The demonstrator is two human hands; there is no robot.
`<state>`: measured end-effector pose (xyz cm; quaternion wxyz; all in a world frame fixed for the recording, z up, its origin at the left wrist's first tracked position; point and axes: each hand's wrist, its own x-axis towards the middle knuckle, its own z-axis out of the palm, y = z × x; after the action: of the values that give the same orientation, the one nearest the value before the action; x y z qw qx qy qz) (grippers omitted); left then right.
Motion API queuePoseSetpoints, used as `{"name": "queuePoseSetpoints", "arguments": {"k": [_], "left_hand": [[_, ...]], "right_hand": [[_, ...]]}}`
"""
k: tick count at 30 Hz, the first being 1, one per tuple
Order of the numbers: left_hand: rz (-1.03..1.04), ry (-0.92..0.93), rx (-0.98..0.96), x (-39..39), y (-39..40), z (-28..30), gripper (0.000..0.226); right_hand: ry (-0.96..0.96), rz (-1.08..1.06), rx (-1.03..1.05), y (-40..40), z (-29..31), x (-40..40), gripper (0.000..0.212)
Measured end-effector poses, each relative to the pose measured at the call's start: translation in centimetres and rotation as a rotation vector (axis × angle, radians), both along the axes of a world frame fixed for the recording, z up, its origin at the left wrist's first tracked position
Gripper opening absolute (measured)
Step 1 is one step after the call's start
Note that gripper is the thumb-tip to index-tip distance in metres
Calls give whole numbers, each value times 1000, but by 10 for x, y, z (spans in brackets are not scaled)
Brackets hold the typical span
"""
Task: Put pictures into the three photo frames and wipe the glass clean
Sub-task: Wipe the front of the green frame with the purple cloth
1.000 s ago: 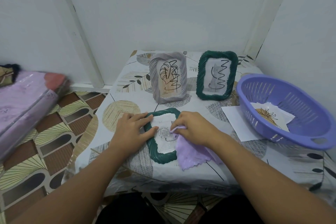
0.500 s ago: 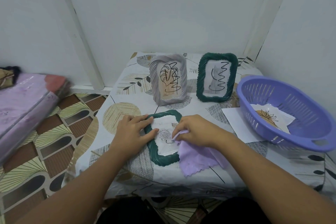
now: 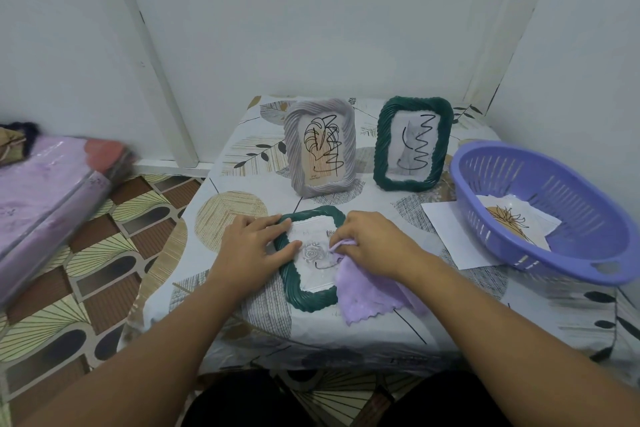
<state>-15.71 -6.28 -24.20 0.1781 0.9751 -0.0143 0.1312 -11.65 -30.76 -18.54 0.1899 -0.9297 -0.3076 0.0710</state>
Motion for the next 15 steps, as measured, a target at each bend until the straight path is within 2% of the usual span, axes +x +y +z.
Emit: {"name": "queuePoseSetpoints", "arguments": {"k": [5,10,15], "left_hand": [[-4,-9,-1,1,1,-1,75],[-11,-18,-1,1,1,-2,74],[-18,-13,0,1,1,0,76]], "right_hand": [[96,29,-59,-10,11,-2,17],[-12,-56,-38,0,5,-5,16],[119,-2,-63,-8,15,-2,16]]}}
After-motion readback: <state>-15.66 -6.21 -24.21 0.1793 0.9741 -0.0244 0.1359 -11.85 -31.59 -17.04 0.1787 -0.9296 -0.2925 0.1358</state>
